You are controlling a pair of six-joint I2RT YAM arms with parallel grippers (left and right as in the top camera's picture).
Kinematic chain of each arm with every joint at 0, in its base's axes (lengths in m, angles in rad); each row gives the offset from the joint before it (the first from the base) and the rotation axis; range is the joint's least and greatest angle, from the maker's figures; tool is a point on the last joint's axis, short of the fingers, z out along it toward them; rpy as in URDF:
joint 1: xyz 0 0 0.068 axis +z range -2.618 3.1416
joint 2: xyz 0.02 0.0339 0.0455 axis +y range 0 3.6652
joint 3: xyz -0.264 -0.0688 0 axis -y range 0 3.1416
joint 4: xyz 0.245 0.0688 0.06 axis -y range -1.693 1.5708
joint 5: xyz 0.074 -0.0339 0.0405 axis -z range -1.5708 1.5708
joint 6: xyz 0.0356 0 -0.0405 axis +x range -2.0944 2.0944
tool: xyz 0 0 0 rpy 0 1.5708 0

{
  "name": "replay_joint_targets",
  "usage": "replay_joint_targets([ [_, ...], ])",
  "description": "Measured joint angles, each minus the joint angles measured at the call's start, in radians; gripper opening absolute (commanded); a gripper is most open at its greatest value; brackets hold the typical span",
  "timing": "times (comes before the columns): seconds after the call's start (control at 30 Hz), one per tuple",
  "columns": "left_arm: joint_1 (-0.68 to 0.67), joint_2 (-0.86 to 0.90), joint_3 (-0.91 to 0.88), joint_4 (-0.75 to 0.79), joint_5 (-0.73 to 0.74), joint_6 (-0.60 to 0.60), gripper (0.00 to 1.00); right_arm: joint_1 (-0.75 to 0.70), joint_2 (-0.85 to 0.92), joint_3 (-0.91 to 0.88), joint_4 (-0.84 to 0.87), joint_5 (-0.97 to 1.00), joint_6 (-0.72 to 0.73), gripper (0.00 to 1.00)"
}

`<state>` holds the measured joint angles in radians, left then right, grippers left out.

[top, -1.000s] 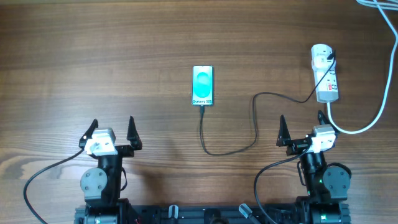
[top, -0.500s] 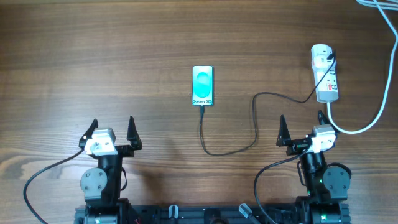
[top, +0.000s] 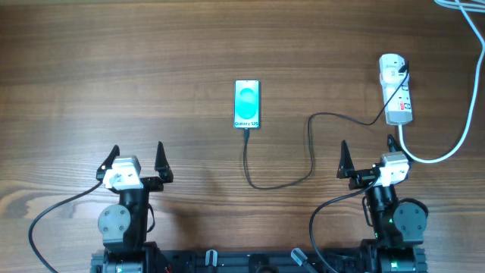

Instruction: Plug charger to phone and switch on socket

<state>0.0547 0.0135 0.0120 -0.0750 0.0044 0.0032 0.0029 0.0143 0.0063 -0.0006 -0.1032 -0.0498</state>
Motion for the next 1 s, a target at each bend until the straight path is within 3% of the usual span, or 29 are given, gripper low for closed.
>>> replay_joint_targets([
  [1.0, 0.0, 0.0, 0.0, 0.0, 0.0, 0.0, 1.0, 0.0, 0.0, 0.0, 0.0, 0.0, 0.0, 1.0],
])
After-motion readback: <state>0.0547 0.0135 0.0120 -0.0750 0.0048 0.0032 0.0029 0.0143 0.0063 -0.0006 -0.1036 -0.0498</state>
